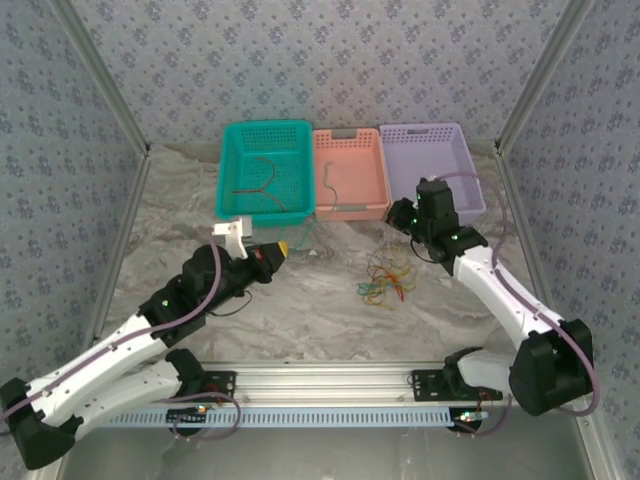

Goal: Untangle the cables

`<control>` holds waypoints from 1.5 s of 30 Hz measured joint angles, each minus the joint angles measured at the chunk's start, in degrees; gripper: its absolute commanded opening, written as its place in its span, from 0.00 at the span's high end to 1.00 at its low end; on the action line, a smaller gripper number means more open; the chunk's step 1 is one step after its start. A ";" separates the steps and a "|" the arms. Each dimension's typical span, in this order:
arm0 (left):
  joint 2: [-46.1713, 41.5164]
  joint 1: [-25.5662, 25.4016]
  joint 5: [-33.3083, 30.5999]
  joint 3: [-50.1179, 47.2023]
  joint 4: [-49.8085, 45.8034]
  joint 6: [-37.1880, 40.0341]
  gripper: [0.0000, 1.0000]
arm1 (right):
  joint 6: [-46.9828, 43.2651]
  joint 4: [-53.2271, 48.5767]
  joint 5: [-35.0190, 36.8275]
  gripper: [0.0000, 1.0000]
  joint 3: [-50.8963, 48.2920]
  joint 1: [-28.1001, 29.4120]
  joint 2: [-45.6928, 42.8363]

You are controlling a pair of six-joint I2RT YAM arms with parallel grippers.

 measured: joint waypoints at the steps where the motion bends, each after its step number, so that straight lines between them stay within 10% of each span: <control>1: 0.48 0.04 0.00 0.17 0.35 -0.04 1.00 | 0.04 0.02 -0.09 0.68 -0.57 0.50 -0.55; 4: 2.75 0.04 0.26 1.36 0.50 -0.28 1.00 | -0.13 1.38 0.52 0.32 -2.84 4.11 -4.31; 8: 5.03 0.04 1.40 1.66 0.42 -1.09 1.00 | -3.72 5.53 1.27 0.11 -3.76 9.25 -9.84; 22: 7.30 -0.50 5.86 2.73 0.76 -2.16 1.00 | -12.24 11.08 -3.04 0.07 6.58 9.33 4.90; 35: 7.37 -1.64 6.45 2.93 0.74 -2.16 1.00 | -14.80 11.87 -3.26 0.31 13.25 8.57 13.09; 43: 7.28 -1.64 6.43 2.93 0.72 -2.19 1.00 | -14.84 11.93 -2.86 0.99 14.10 7.89 13.20; 45: 7.06 -1.64 6.36 2.93 0.74 -2.19 1.00 | -14.80 11.67 -2.62 1.00 14.10 7.48 13.20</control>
